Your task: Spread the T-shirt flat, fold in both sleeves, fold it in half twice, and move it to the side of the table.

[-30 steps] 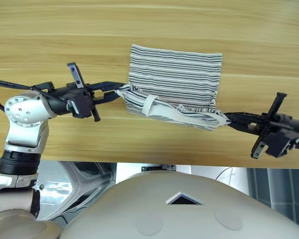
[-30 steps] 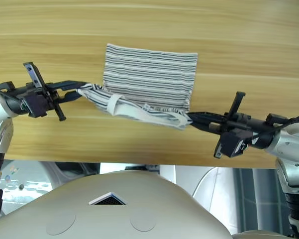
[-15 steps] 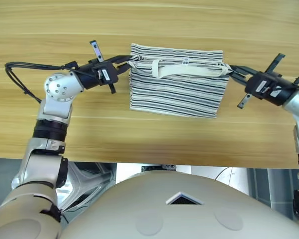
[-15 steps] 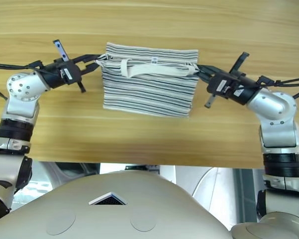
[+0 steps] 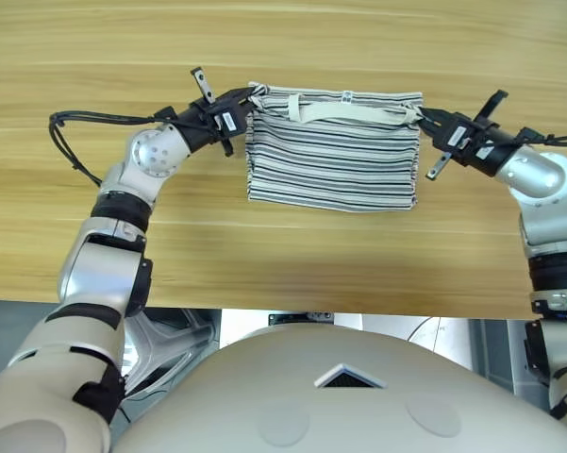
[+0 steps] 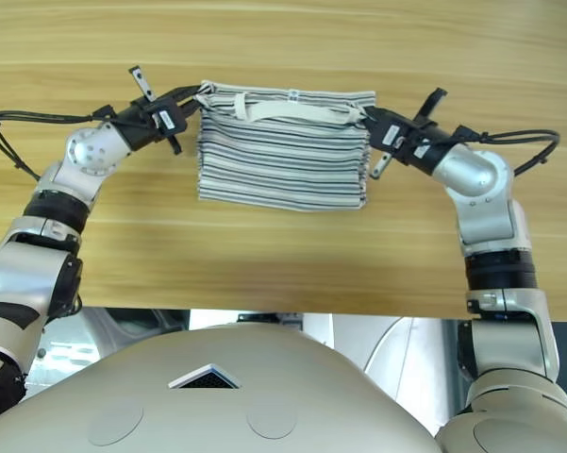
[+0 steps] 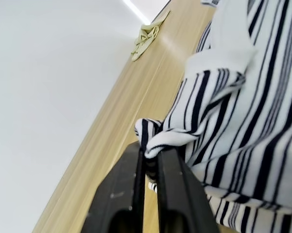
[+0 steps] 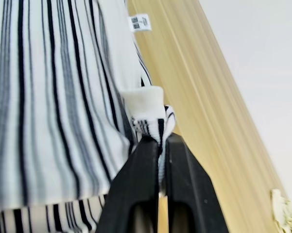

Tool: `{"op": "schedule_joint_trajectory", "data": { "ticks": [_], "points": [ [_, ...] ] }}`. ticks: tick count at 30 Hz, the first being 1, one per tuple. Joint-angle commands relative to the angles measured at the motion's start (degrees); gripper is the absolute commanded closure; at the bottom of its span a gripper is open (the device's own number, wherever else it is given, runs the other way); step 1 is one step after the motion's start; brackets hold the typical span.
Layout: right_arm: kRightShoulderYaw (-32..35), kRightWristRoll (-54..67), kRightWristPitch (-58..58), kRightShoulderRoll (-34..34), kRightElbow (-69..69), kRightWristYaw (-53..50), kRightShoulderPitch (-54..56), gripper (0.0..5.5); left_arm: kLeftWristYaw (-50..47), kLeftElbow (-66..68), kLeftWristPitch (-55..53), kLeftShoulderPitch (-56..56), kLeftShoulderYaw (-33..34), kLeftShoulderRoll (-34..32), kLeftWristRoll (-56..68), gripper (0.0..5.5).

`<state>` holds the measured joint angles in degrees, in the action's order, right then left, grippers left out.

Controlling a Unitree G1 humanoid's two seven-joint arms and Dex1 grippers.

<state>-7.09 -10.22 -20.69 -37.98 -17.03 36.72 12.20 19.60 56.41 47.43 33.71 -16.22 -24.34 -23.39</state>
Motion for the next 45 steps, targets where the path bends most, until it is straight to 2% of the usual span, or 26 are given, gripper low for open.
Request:
{"op": "schedule_joint_trajectory", "data": {
  "ticks": [1,17,22,29,30,36,45],
  "points": [
    [-1.4,-1.0,-1.7,2.1,-5.6,-1.1,3.8,5.5,-3.8,4.6,0.2,1.8,-2.3,1.0,-3.1,5.12],
    [-6.5,-6.2,-7.0,9.0,-28.9,-7.5,11.7,5.5,-14.4,14.2,-2.4,4.8,-7.7,4.1,-9.0,5.12],
    [-7.3,-7.7,-4.4,10.2,-35.2,-10.7,13.7,5.5,-10.5,16.1,-2.5,4.6,-7.6,4.7,-7.2,5.12],
    [-4.2,-3.1,-0.6,12.3,-38.0,-10.5,14.6,5.5,-9.3,17.9,-5.8,5.0,-8.8,4.9,-7.8,3.86],
    [-3.2,-1.3,-0.1,12.4,-37.3,-9.1,14.4,5.12,-9.3,18.1,-6.4,5.1,-8.8,4.8,-7.7,3.63],
    [1.3,7.7,3.2,13.0,-31.4,-1.2,13.0,4.13,-9.8,19.0,-9.1,5.9,-7.2,5.0,-6.0,2.79],
    [5.0,11.6,8.7,16.1,-36.1,-1.4,18.2,2.54,-14.2,19.6,-13.5,6.5,-4.4,6.2,-3.8,1.41]
  ]
}}
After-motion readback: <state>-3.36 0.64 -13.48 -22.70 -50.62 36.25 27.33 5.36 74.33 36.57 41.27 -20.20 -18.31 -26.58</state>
